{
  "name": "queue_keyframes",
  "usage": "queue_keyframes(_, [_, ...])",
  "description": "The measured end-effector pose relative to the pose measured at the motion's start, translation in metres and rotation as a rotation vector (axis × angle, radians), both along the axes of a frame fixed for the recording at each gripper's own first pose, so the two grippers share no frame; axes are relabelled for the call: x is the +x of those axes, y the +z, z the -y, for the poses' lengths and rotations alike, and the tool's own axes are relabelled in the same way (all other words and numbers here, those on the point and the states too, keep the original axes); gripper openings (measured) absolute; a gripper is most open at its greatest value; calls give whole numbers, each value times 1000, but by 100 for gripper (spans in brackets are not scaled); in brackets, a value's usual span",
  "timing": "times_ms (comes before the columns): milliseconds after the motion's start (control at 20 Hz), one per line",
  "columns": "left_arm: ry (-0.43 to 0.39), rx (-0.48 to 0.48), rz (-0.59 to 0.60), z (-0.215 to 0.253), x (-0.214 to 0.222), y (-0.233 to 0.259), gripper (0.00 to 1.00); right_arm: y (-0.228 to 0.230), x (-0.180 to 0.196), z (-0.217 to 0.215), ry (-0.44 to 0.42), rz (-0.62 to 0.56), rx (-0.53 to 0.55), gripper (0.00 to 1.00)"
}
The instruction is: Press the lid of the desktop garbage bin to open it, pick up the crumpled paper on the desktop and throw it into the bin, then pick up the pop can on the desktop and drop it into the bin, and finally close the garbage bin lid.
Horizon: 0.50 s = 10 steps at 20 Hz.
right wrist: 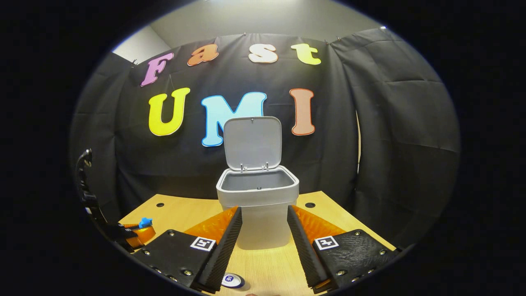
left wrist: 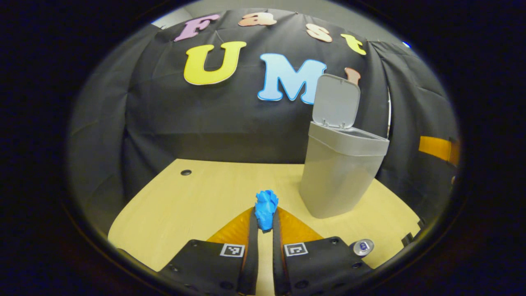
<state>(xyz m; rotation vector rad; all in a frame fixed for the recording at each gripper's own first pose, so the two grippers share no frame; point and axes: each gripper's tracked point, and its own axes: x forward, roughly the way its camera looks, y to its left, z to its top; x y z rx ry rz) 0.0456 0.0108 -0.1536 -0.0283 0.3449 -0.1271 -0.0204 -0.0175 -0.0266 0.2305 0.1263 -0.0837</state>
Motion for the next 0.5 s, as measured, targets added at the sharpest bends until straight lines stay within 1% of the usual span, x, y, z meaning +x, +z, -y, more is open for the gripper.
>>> queue_keyframes(150, [-27,-17,41,16,7,24,19,-1,0,-1,0,2,1,73])
queue_keyframes(250, [-44,-36,68,28,14,38,23,-3,0,0,0,2,3,73])
queue_keyframes(500, [-89,-71,111,52,32,71,23,-1,-3,6,-11,9,8,73])
